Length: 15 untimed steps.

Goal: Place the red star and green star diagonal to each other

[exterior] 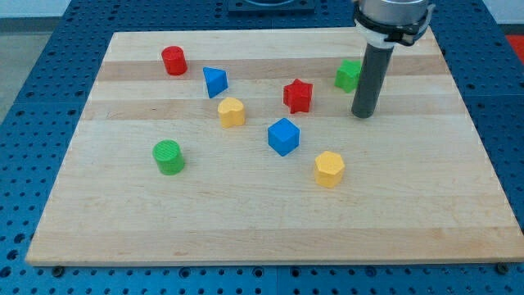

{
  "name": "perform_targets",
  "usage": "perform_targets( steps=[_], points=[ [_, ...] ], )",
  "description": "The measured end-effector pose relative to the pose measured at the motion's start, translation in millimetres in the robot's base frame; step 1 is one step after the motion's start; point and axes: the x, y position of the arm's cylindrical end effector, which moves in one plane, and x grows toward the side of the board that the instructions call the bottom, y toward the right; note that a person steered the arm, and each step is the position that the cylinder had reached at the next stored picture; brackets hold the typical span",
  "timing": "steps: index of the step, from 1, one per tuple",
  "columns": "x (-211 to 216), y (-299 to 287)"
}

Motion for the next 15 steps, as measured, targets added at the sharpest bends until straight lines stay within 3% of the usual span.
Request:
perform_targets(
  steps=[1, 4, 5, 7, 8, 15],
  points=[
    [-0.4, -43.9],
    [-10.5, -103.7],
    [-10.6, -103.8],
    [-19.7, -11.5],
    [-38.1, 4.3],
    [-69.1, -14.9]
  ],
)
